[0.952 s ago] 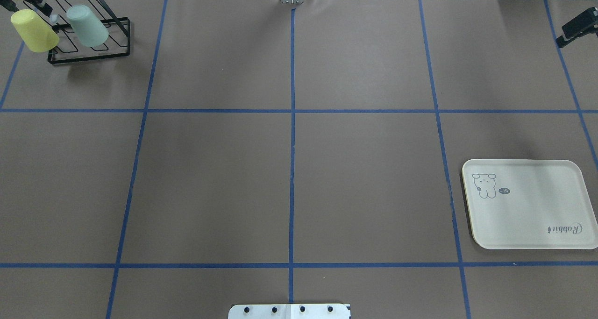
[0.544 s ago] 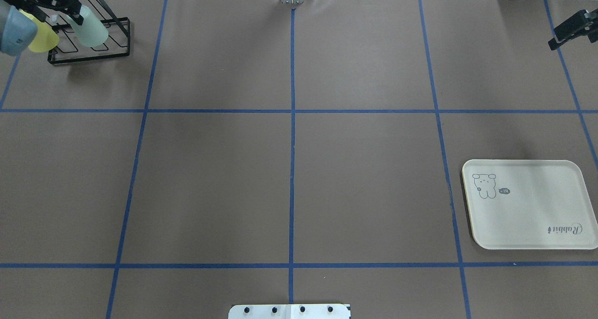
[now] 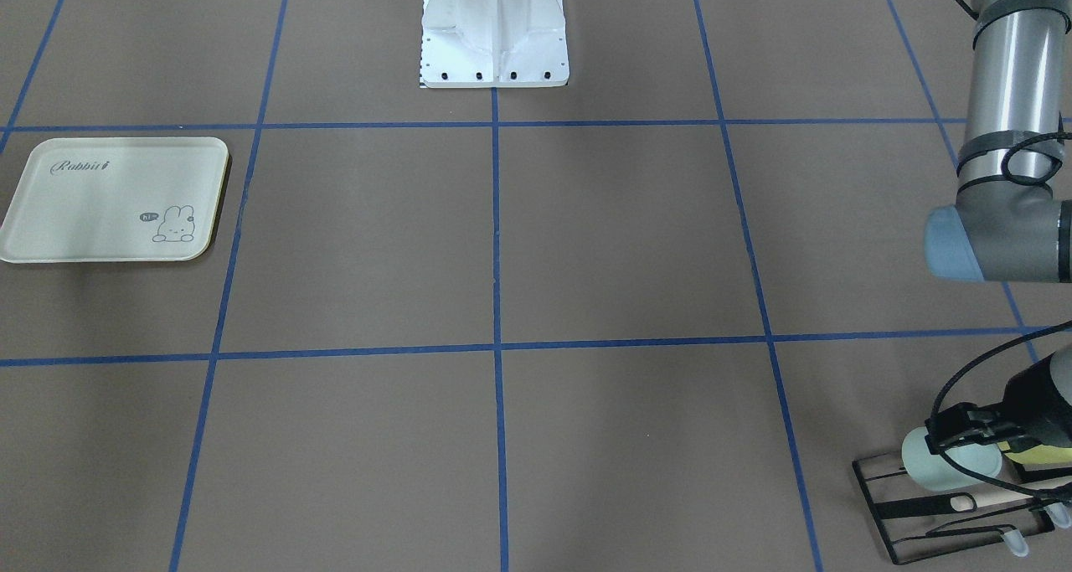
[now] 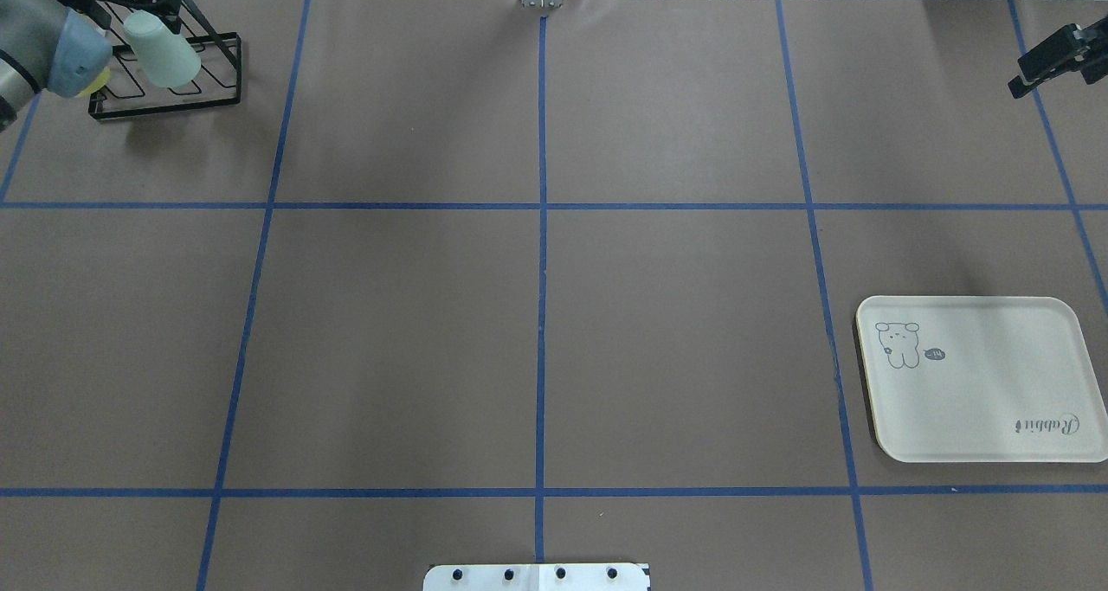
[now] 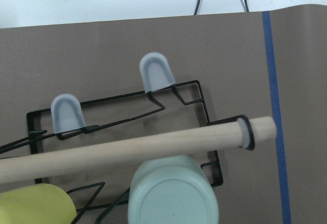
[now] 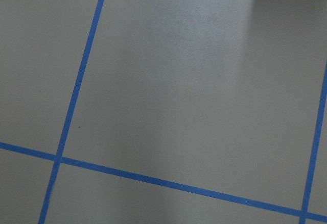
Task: Left arm grabs green cup and hands to right arm on tray
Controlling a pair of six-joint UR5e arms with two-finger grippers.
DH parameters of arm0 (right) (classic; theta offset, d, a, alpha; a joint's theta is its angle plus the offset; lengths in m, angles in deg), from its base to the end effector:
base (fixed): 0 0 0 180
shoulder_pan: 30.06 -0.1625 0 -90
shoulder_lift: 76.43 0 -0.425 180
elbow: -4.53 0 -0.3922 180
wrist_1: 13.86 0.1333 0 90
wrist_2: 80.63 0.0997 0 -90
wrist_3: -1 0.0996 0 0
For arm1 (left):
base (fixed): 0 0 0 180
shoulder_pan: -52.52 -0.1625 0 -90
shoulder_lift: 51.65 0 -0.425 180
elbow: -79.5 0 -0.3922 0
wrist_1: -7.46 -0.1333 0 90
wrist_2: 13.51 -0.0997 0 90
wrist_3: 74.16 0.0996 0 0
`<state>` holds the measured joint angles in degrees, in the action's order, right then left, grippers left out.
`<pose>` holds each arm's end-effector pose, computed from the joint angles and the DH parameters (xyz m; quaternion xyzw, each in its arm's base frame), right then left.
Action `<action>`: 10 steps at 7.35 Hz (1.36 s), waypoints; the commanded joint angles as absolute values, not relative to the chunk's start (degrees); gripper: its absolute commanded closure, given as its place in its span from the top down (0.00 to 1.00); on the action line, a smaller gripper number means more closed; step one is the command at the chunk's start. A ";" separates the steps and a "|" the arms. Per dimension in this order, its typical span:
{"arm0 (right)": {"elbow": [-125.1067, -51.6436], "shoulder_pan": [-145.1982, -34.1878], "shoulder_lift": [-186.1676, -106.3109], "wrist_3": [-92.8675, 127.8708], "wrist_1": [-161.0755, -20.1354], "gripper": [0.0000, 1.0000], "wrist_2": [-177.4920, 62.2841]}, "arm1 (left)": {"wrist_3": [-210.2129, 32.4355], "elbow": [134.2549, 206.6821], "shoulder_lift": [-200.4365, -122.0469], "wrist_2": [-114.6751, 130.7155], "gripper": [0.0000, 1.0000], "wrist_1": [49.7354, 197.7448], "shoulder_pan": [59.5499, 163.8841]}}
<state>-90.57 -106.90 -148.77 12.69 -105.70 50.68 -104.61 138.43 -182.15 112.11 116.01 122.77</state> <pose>-0.0732 -0.6098 0.4500 0.0913 -0.3753 -0.0758 0.9193 0.1957 -0.7680 0.4461 0.0825 0.3664 -0.0125 0.9267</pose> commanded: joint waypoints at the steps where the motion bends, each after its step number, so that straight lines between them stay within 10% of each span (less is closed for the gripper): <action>1: -90.57 -106.88 -148.77 12.86 -105.70 1.00 50.68 | -104.40 137.34 -182.25 111.91 1.00 116.09 122.22; 10: -90.48 -106.79 -148.77 13.04 -105.70 1.00 50.68 | -104.22 136.01 -182.43 111.91 0.91 116.01 122.04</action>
